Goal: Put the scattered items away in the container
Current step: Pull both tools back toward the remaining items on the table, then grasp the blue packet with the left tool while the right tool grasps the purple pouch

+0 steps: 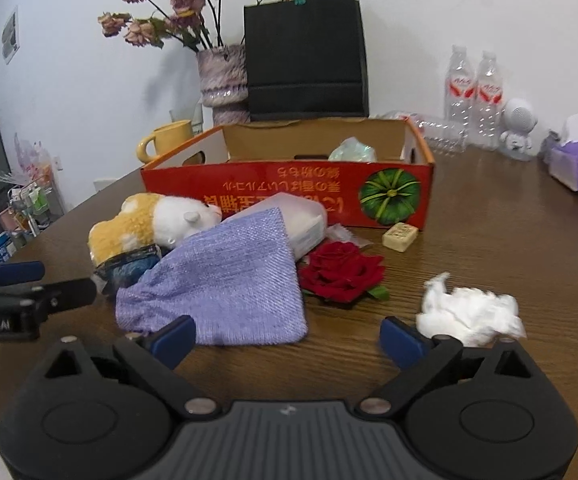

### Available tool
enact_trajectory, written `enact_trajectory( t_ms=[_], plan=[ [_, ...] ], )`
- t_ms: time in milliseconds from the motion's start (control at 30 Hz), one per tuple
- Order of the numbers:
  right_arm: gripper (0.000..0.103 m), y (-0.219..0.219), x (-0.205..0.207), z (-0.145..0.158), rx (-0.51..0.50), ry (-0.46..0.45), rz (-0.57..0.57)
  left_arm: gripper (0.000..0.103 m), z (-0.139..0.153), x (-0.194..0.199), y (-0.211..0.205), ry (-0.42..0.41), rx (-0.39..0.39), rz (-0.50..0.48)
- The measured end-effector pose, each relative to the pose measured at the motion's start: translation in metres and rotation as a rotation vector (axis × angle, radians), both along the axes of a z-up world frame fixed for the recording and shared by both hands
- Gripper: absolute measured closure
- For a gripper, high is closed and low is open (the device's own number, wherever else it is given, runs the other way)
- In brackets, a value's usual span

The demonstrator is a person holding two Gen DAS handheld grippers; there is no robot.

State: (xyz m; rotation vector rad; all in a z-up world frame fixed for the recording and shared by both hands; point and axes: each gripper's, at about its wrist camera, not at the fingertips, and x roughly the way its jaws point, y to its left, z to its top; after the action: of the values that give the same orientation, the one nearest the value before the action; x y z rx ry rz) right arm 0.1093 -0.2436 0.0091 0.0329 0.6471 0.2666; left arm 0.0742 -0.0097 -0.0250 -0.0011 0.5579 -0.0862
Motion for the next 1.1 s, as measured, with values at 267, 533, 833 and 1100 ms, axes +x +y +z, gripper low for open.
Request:
enact_trajectory(
  t_ms=[267,533,833,1100],
  plan=[
    [0.017,0.011,0.028,-0.010,0.006,0.041,0.010,0.017,-0.011,0.022,-0.001,0.047,0.005,0.003],
    [0.079,0.010,0.029,-0.012,0.051,0.050,0.052,0.075,-0.016,0.025,-0.004,0.072,0.024,-0.030],
    [0.099,-0.010,-0.005,0.005,0.180,-0.026,0.120,0.082,0.000,-0.004,0.001,0.008,0.015,-0.061],
    [0.100,-0.012,-0.021,0.051,0.198,-0.210,0.162,0.082,0.042,-0.012,-0.011,-0.114,0.005,-0.120]
  ],
)
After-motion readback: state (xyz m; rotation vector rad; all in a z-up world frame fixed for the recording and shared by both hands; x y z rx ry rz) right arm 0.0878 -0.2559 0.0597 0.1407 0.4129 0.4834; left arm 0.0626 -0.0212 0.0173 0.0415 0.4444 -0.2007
